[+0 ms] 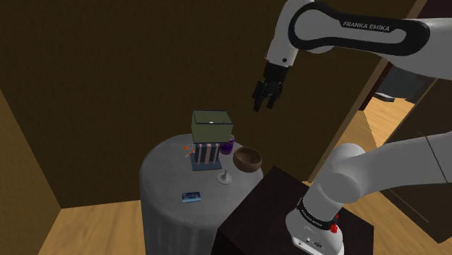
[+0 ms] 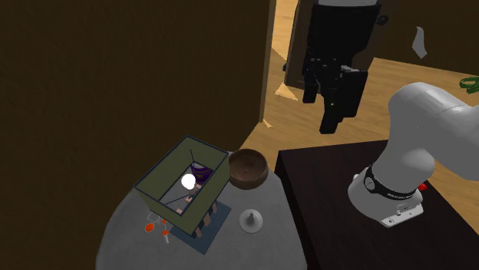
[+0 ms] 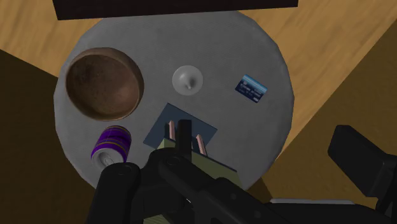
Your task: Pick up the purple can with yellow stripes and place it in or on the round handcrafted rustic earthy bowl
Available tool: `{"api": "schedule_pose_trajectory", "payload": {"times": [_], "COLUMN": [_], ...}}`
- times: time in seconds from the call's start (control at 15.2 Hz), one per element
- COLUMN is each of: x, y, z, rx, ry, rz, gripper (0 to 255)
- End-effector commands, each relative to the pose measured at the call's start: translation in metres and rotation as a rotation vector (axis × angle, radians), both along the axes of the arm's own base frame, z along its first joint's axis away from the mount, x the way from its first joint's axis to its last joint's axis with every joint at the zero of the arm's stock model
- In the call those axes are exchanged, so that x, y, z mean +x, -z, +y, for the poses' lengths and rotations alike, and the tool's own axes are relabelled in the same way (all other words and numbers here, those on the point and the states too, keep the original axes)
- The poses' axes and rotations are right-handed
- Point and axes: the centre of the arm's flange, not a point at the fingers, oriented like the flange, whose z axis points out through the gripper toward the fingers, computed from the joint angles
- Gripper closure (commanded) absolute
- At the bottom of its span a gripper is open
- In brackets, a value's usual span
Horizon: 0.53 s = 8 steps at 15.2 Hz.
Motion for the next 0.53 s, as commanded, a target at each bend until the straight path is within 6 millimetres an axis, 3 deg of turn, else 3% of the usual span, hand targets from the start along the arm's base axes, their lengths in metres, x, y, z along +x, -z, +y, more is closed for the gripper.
{"api": "schedule_pose_trajectory", "payload": {"times": [0.0,0.46], "x": [0.000,0.043], "y": [0.000,0.071], "z": [0.000,-0.036], "rx": [0.000,-0.020], "ry": [0.000,0.007], "rz": [0.000,-0.002], "gripper": [0,0]}}
